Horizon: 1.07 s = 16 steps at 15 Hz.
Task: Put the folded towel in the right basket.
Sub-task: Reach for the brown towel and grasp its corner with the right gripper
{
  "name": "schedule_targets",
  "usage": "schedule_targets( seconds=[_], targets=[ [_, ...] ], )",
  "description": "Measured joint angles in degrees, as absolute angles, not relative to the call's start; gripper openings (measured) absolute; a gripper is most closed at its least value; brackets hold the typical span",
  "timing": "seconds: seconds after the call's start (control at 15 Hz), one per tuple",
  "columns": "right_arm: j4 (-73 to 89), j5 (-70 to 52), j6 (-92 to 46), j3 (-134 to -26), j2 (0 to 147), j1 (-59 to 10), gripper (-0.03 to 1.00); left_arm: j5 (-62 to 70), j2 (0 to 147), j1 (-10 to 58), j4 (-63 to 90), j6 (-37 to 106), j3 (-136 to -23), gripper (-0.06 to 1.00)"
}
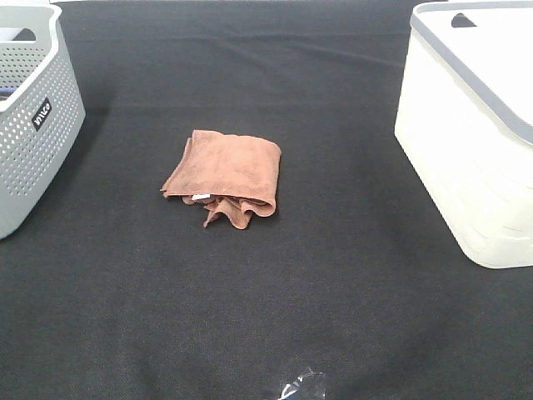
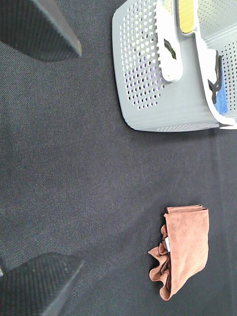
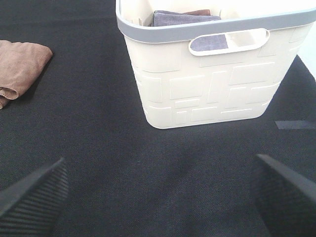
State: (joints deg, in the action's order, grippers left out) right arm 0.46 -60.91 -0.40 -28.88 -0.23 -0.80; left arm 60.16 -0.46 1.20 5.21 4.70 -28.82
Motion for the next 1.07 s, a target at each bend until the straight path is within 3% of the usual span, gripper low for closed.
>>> schedule_targets(
  seconds=[1.07],
  targets=[
    [0.46,-60.91,-0.40,-28.88,-0.23,-0.80,0.96,60.16,-0.46,1.20,5.21,4.70,-28.82,0.98]
  ],
)
